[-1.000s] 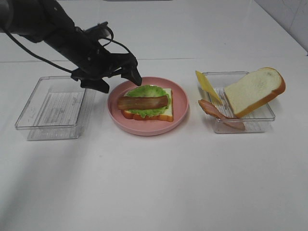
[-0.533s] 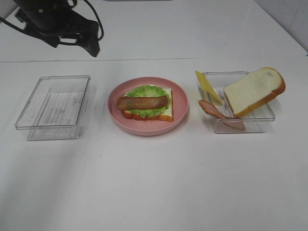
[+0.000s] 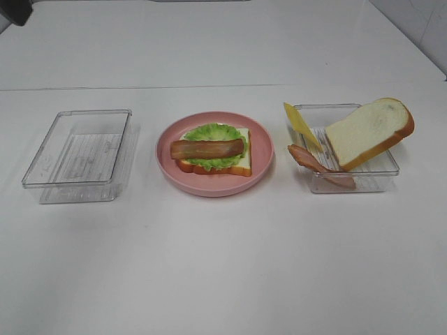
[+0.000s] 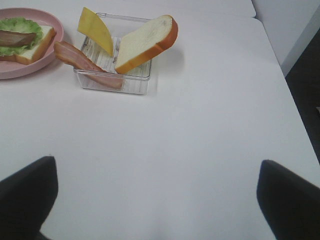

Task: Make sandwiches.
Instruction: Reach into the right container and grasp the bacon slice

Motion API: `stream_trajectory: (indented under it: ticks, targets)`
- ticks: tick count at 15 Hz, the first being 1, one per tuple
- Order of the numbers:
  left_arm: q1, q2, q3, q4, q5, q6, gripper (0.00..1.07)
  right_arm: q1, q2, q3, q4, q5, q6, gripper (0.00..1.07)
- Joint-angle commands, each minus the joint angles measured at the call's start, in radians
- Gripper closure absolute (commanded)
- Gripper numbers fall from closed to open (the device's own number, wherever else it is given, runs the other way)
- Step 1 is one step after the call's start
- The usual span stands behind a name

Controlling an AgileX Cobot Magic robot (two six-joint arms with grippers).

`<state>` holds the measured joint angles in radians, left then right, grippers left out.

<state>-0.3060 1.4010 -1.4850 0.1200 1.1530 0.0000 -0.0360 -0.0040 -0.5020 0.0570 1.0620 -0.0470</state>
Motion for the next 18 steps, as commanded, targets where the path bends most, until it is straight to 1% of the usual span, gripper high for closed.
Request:
stream_trajectory:
  ticks: [1, 3, 4, 5, 7, 9, 10, 12, 13, 14, 16, 18]
  targets:
    - [-0.003, -0.132, 0.104, -0.035, 0.016, -0.008, 0.15, -0.001, -0.021, 0.001, -0.003, -0.002, -0.004, 0.08]
    - [-0.003, -0.275, 0.233, -0.062, 0.001, -0.008, 0.15, -0.001, -0.021, 0.001, -0.003, -0.002, -0.004, 0.08]
    - [-0.003, -0.394, 0.34, -0.08, -0.019, -0.008, 0.15, -0.001, -0.021, 0.001, -0.003, -0.002, -0.004, 0.08]
    - [-0.003, -0.466, 0.417, -0.088, -0.036, -0.008, 0.15, -0.001, -0.021, 0.001, -0.003, -0.002, -0.004, 0.08]
    - [-0.003, -0.623, 0.558, -0.106, -0.076, -0.008, 0.15, -0.001, -0.021, 0.001, -0.003, -0.002, -0.004, 0.08]
    - [-0.003, -0.776, 0.676, -0.111, -0.112, -0.008, 0.15, -0.001, -0.021, 0.001, -0.003, -0.002, -0.004, 0.08]
    - [-0.003, -0.818, 0.704, -0.111, -0.119, -0.008, 0.15, -0.001, -0.021, 0.001, -0.003, -0.002, -0.004, 0.08]
    - [-0.003, -0.977, 0.795, -0.111, -0.133, -0.007, 0.15, -0.001, -0.021, 0.001, -0.003, -0.002, -0.004, 0.08]
    - [-0.003, -1.104, 0.864, -0.094, -0.136, -0.006, 0.15, -0.001, -0.021, 0.001, -0.003, -0.002, -0.004, 0.08]
    - [-0.003, -1.167, 0.896, -0.092, -0.135, 0.0, 0.15, -0.001, -0.021, 0.001, -0.003, -0.002, -0.004, 0.08]
    - [-0.003, -1.244, 0.937, -0.092, -0.124, 0.0, 0.15, -0.001, -0.021, 0.001, -0.003, -0.002, -0.004, 0.08]
    - [-0.003, -1.321, 0.966, -0.092, -0.125, 0.0, 0.15, -0.001, -0.021, 0.001, -0.002, -0.002, -0.004, 0.08]
